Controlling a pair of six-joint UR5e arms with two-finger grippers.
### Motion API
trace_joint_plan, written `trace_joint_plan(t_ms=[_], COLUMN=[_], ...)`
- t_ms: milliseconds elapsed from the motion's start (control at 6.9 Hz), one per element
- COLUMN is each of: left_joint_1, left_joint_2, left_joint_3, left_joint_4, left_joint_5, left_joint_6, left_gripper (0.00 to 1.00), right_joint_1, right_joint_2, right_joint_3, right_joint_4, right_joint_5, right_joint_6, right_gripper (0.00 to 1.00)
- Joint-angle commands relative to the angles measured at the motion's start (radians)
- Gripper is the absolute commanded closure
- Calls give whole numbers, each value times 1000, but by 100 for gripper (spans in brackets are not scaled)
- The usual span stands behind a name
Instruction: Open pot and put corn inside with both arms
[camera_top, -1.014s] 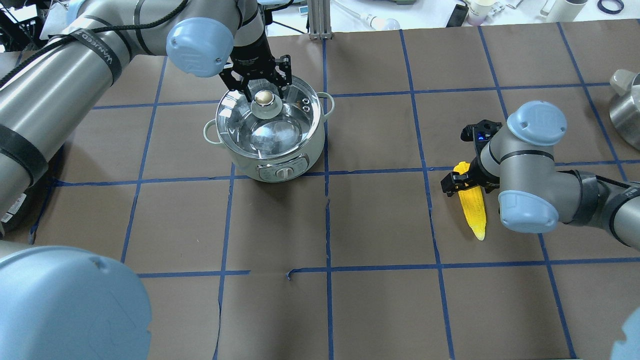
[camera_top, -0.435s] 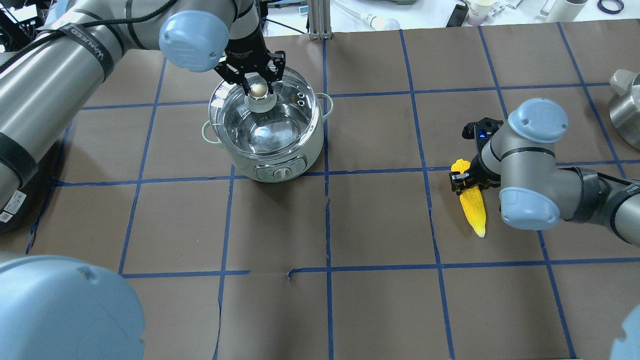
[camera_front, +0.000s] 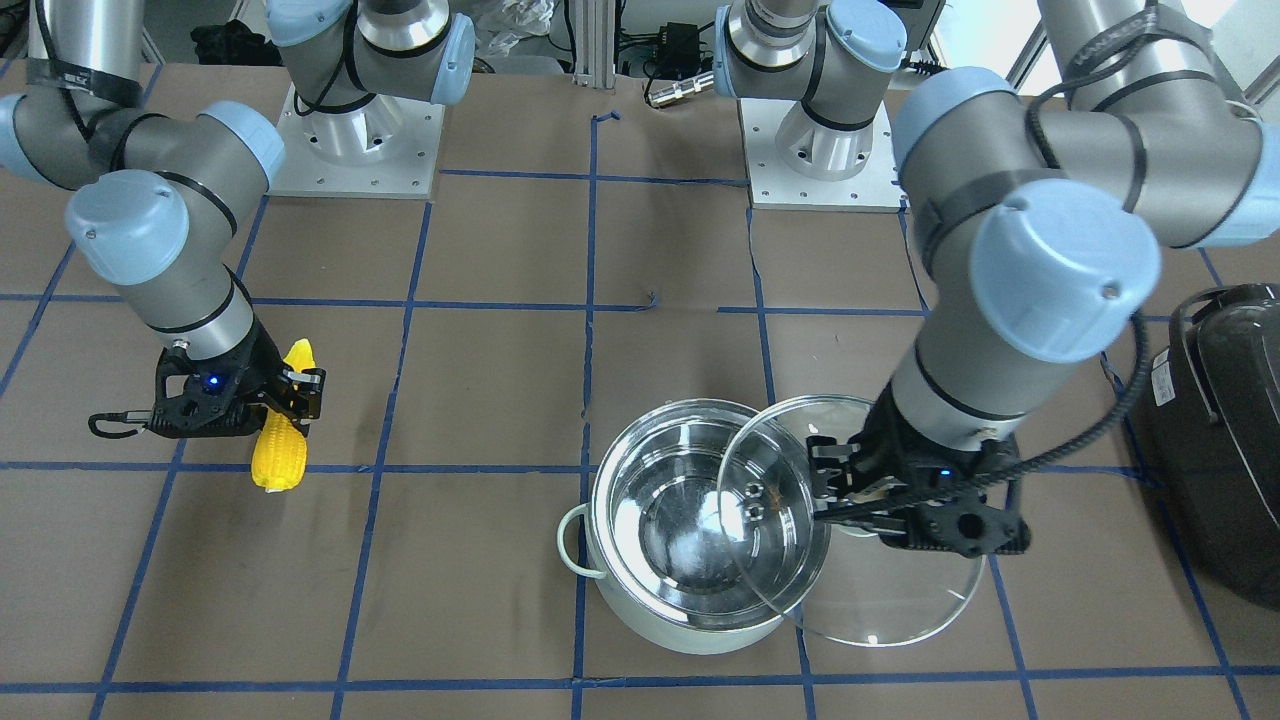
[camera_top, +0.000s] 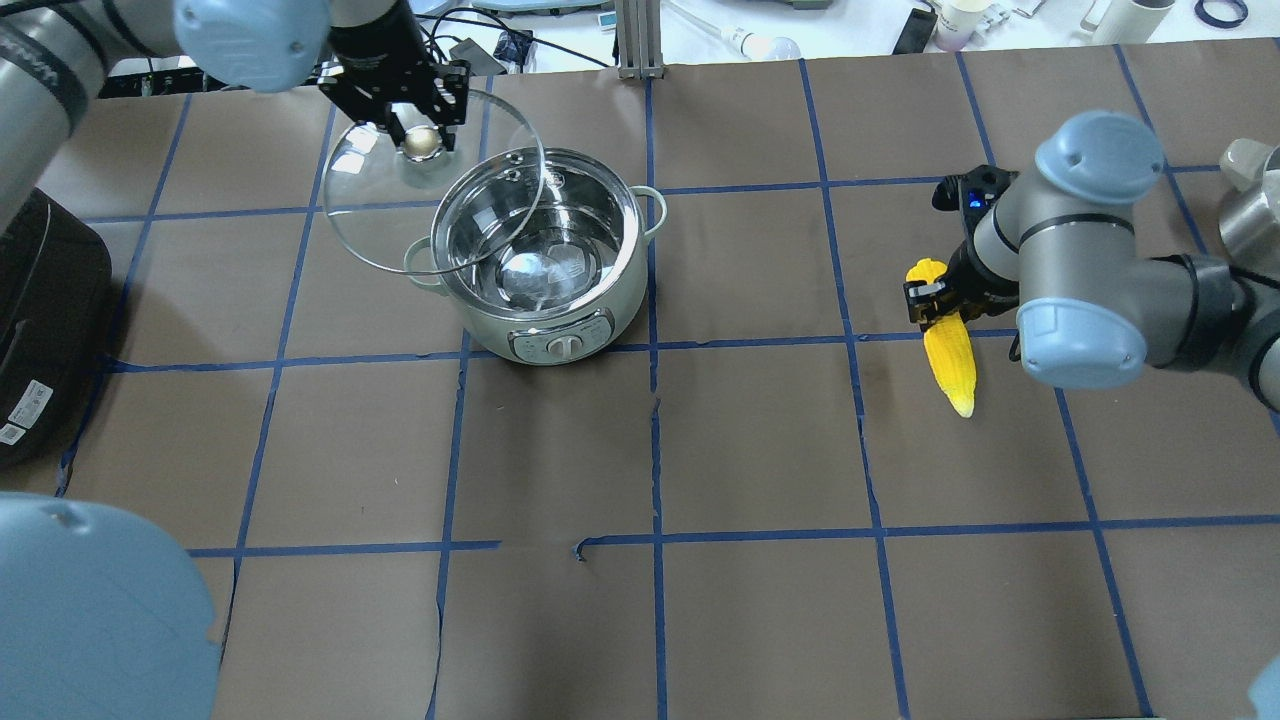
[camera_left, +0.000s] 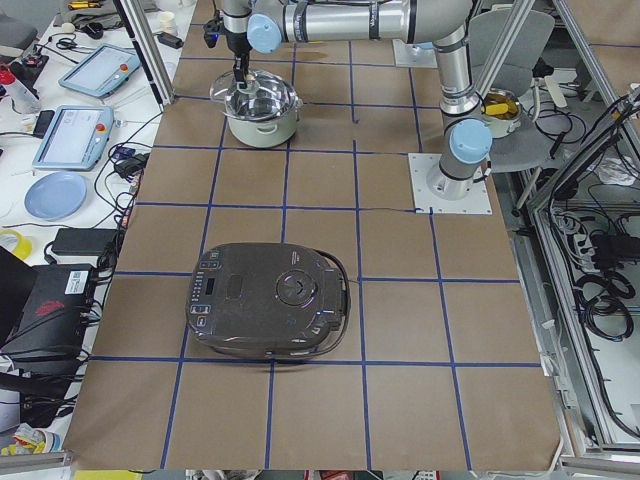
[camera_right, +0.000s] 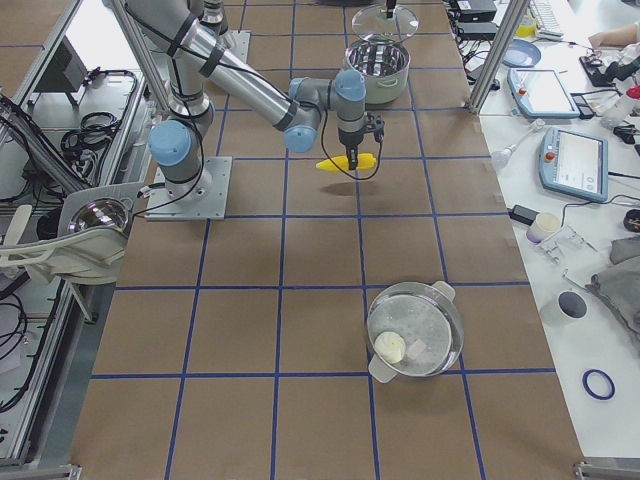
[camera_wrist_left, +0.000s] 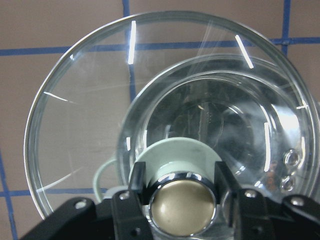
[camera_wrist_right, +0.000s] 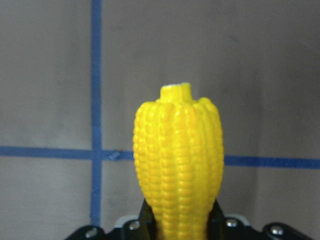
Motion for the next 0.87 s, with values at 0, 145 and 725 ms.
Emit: trace_joint_plan(t_ms=[0,145,725], left_joint_1=[154,230,342], left_joint_2=[45,46,43], left_joint_3=[-105,-171,-570], left_joint_4=[-5,80,521], left_joint_5=[18,9,5], left_joint_6=[274,376,512], left_gripper=[100,100,100], right_joint_1=[184,328,617], right_joint_2=[38,91,432], right_joint_3=[-312,-485,-930], right_joint_4=[234,348,396], right_joint_5=[18,4,-13], right_joint_6=[251,402,647], right_gripper=[81,81,79])
